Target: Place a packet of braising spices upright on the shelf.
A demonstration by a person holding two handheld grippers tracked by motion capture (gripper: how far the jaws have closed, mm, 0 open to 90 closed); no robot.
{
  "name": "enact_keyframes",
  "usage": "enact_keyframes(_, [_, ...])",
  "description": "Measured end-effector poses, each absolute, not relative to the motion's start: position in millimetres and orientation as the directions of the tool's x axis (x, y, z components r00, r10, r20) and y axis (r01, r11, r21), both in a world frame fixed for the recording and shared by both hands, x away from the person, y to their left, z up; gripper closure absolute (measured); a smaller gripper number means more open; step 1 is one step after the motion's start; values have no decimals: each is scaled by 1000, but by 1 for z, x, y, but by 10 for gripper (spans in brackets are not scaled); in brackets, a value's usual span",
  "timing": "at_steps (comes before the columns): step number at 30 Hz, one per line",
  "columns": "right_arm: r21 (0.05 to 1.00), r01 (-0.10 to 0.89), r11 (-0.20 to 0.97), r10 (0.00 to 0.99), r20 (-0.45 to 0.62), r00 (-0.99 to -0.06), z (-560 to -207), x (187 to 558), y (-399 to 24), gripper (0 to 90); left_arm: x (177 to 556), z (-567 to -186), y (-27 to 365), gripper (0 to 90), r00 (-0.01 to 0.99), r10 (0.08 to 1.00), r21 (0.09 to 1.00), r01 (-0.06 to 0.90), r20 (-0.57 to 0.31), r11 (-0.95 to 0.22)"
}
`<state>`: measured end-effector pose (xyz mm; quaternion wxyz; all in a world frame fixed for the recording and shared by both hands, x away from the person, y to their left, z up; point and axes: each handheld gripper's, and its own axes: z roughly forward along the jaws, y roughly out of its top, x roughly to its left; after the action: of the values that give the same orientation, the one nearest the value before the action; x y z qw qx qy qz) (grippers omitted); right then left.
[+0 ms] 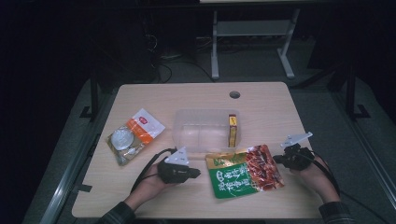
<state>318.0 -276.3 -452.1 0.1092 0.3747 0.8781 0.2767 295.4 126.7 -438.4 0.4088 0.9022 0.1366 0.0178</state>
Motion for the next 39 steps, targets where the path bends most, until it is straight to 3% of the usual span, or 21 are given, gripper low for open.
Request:
enact_keyframes(7, [569, 595, 568, 713, 21, -701, -456, 323, -276, 900, 309, -451, 79, 897, 972, 217, 724, 216, -93, -655])
enact_keyframes(17, [565, 591, 575, 703, 28, -710, -457, 323, -275, 900, 312, -463, 75, 897, 971, 225, 687, 217, -80, -694])
enact_keyframes(20, [563, 587, 582, 692, 37, -721, -457, 322, -274, 900, 313, -467, 79, 899, 966, 224, 688, 250, -129, -682])
enact_keyframes(29, [566, 563, 602, 643, 75, -762, -458, 316, -267, 900, 304, -465, 90, 899, 967, 215, 669, 250, -136, -700])
enact_keyframes(39, [570, 483, 665, 549, 66, -833, -457, 307, -223, 900, 282, -462, 134, 899, 958, 253, 649, 280, -137, -707])
